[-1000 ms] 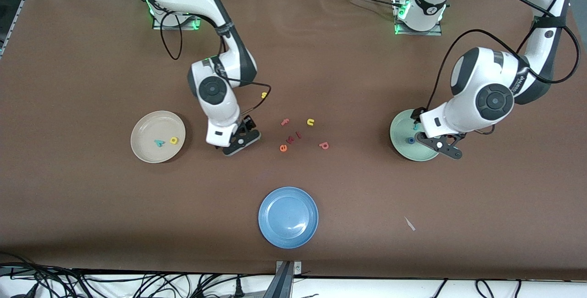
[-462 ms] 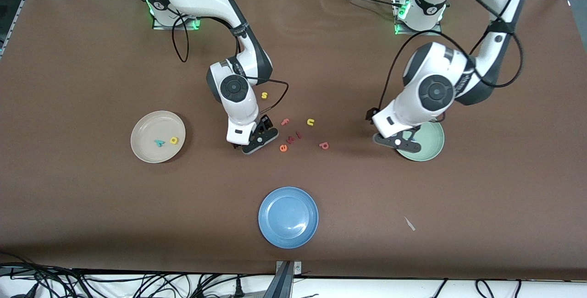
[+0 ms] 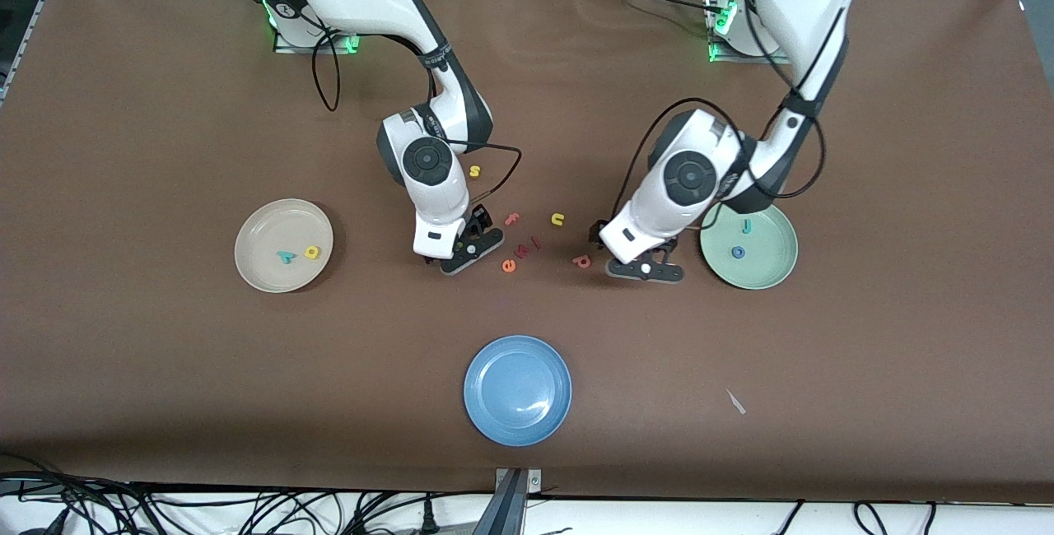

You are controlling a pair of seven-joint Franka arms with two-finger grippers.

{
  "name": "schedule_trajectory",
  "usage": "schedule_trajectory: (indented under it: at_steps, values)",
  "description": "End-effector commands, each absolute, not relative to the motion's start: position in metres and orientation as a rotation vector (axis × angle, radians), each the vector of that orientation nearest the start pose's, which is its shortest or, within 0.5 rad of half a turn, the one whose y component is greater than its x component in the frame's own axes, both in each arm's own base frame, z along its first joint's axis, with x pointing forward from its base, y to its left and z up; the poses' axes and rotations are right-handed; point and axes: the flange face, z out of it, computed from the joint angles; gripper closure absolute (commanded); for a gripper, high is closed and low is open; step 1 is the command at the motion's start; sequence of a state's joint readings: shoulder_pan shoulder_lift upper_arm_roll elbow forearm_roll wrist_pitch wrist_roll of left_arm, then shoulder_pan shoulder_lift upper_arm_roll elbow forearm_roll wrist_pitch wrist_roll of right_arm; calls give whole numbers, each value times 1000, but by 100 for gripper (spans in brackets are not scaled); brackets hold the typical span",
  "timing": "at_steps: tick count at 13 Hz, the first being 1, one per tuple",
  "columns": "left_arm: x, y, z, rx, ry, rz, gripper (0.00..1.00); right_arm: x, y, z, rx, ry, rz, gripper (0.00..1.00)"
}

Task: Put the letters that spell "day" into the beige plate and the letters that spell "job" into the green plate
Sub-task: 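Grasp the green d with the right gripper while the left gripper reaches pink a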

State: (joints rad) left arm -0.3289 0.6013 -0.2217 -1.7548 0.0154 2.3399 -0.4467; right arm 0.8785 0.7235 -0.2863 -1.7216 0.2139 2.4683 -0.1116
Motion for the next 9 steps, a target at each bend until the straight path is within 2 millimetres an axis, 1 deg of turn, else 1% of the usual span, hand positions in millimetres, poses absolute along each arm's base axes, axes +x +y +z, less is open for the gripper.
schedule_trajectory:
  at_steps: [1, 2, 3, 4, 5, 6, 8, 9]
  values:
    - [574, -355, 219, -3221, 150, 42, 5, 547, 393, 183, -3015, -928, -113, 13]
    - [575, -355, 212, -3226, 171, 23, 6, 545, 390, 180, -3018, -920, -100, 17]
    - [579, -361, 212, -3226, 207, -31, 6, 542, 388, 177, -3019, -921, -86, 22]
    - [581, -374, 214, -3206, 277, -83, 6, 541, 387, 179, -3016, -931, -85, 23]
    - [582, -381, 214, -3172, 347, -123, 6, 540, 386, 177, -3020, -924, -78, 25]
    - [583, -386, 214, -3137, 411, -161, 3, 539, 385, 176, -3022, -921, -74, 28]
    - [584, -385, 209, -3082, 501, -191, 1, 537, 383, 179, -3022, -914, -70, 30]
    - [582, -387, 206, -3082, 503, -183, 1, 536, 382, 178, -3024, -911, -65, 31]
